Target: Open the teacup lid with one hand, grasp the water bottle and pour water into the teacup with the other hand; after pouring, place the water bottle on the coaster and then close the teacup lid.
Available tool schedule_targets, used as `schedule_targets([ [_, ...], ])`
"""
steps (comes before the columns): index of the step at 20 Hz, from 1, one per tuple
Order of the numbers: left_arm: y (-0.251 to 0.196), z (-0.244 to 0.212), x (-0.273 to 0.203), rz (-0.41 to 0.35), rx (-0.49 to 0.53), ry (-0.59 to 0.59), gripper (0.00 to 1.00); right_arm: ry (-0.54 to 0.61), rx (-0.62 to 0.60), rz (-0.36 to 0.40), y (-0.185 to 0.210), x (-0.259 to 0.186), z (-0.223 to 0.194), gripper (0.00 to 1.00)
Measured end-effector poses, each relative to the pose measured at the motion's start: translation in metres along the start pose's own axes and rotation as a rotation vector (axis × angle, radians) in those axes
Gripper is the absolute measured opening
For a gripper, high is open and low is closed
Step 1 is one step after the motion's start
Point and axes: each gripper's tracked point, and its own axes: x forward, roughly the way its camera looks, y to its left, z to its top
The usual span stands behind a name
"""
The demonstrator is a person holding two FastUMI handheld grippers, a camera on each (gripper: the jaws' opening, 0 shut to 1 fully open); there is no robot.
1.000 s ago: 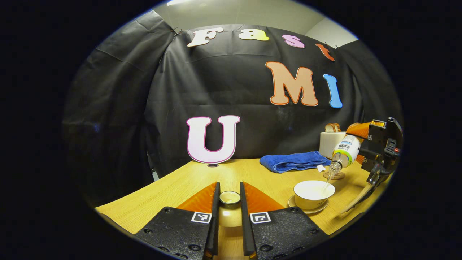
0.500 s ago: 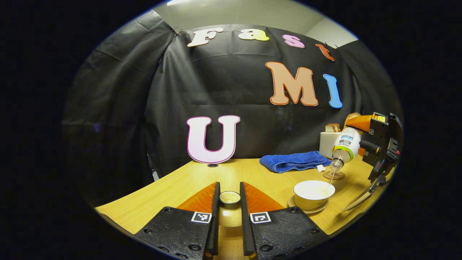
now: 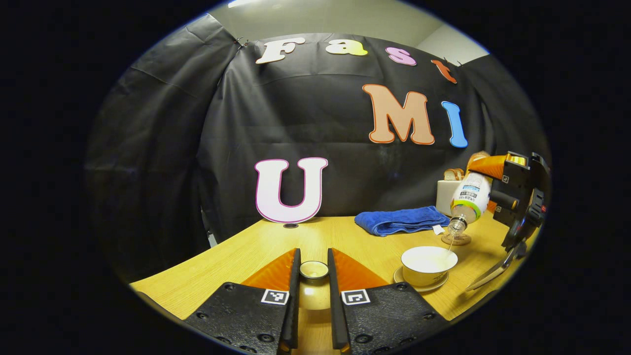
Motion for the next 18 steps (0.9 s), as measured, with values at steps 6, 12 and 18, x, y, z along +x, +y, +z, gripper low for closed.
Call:
schedule_targets([
  [6, 0.001, -0.001, 0.001, 0.0, 0.0, 0.0, 0.24, 0.068, 0.486, 0.231, 0.041, -0.011, -0.001, 0.63],
  [12, 0.0, 0.0, 0.0, 0.0, 0.0, 0.0, 0.24, 0.114, 1.073, 0.372, 0.05, -0.024, 0.014, 0.63],
  [18, 0.0, 0.001, 0.0, 0.0, 0.0, 0.0, 0.24, 0.198, 1.53, 0.334, 0.057, -0.018, 0.011, 0.6],
])
